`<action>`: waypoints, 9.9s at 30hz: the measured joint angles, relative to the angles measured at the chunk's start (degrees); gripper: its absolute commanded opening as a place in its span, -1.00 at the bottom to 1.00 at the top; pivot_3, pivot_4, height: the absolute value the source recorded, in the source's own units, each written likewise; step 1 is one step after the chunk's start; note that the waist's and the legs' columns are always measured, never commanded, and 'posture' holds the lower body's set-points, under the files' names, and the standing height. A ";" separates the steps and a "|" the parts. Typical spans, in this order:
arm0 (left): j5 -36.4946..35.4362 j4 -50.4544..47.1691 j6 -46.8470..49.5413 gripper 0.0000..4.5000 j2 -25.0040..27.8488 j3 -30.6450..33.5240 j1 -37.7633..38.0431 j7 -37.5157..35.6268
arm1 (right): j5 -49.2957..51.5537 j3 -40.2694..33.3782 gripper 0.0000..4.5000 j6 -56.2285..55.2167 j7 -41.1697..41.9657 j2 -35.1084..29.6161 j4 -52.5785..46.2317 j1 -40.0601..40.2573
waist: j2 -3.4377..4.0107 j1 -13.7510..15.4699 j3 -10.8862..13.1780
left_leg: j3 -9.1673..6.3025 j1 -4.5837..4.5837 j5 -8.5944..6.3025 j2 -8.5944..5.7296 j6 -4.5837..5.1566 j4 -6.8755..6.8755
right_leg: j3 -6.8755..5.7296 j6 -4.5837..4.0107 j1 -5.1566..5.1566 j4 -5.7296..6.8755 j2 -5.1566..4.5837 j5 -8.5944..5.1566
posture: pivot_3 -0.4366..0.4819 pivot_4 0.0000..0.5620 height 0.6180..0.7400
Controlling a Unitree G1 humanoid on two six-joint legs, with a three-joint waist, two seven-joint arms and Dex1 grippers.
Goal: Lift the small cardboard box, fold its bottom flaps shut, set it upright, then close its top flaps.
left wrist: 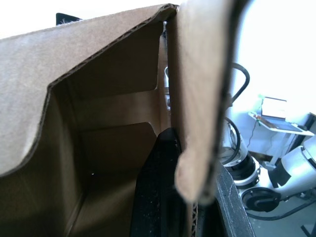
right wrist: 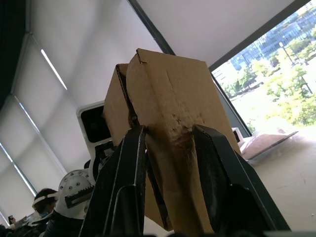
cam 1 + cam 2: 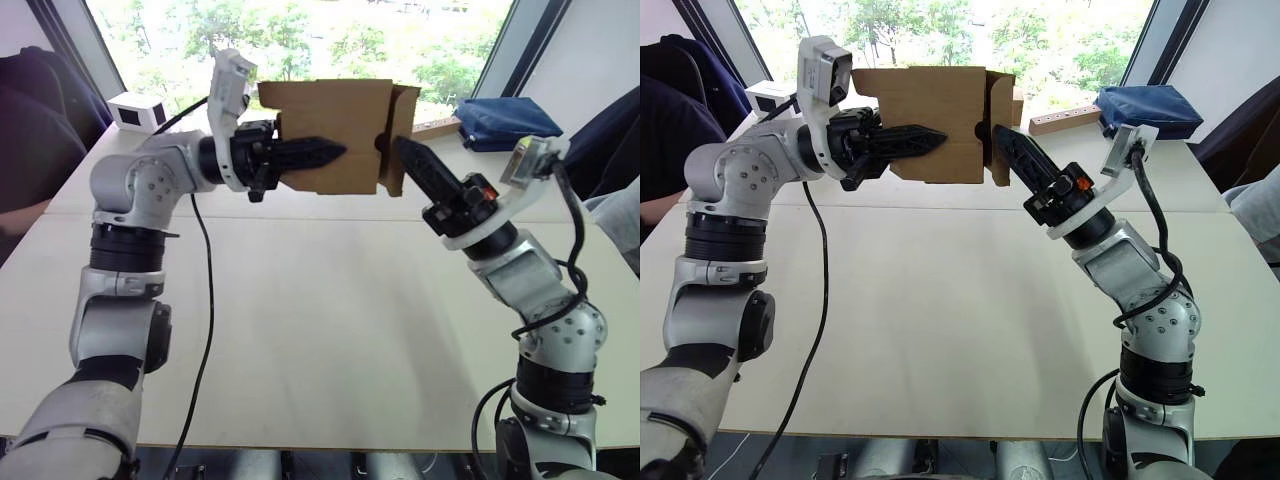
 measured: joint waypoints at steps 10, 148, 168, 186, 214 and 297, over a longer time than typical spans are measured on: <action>0.02 -0.05 -0.24 -1.00 -0.47 0.02 0.00 0.54 | -0.40 1.37 -0.33 -0.24 0.00 1.05 -0.45 -1.28 | 0.00 -0.01 0.00 | 0.00 0.00 0.00 0.00 0.00 0.00 | 0.00 0.00 0.00 0.00 0.00 0.00 | -0.05 -0.47 1.00; 47.34 -9.23 13.52 -0.04 -3.37 -56.60 -15.12 -14.42 | -22.30 4.51 -1.00 14.72 11.24 -38.18 -27.05 25.84 | -0.03 1.55 0.01 | -0.09 -0.85 -0.27 -0.05 0.48 0.83 | 0.09 0.06 -0.35 -0.15 0.06 -0.12 | -0.05 -0.47 1.00; 19.81 4.33 12.39 -0.04 -2.06 4.04 -6.30 6.39 | -17.44 -3.12 -1.00 10.90 17.91 -28.26 -14.57 21.92 | 0.06 0.93 -0.04 | -0.08 -0.69 -0.15 -0.01 0.26 0.82 | 0.11 0.35 -0.53 0.60 -0.01 -0.11 | -0.05 -0.47 1.00; 22.17 -13.26 -2.79 -0.04 3.14 -0.20 35.23 17.10 | -41.78 18.28 -1.00 4.33 20.28 -21.75 -4.58 21.22 | -0.10 1.37 -0.15 | -0.03 -0.39 -0.17 -0.17 0.28 0.84 | 0.10 0.31 -0.18 0.54 -0.15 -0.09 | -0.05 -0.47 1.00; 18.84 -25.07 1.40 -0.04 3.20 -6.58 42.03 20.17 | -48.54 19.06 -1.00 8.00 23.82 -19.16 -6.76 20.25 | -0.09 1.40 -0.15 | -0.03 -0.01 -0.22 -0.15 0.35 0.77 | 0.10 0.15 0.13 0.50 -0.15 -0.18 | -0.05 -0.47 1.00; 21.32 -9.99 -14.09 -0.96 2.24 -14.34 26.70 4.22 | -50.62 20.53 -1.00 2.16 36.78 -18.41 3.05 8.31 | -0.09 1.39 -0.12 | -0.02 0.01 -0.25 -0.14 0.41 0.75 | 0.10 0.14 0.20 0.39 -0.14 -0.19 | -0.05 -0.47 1.00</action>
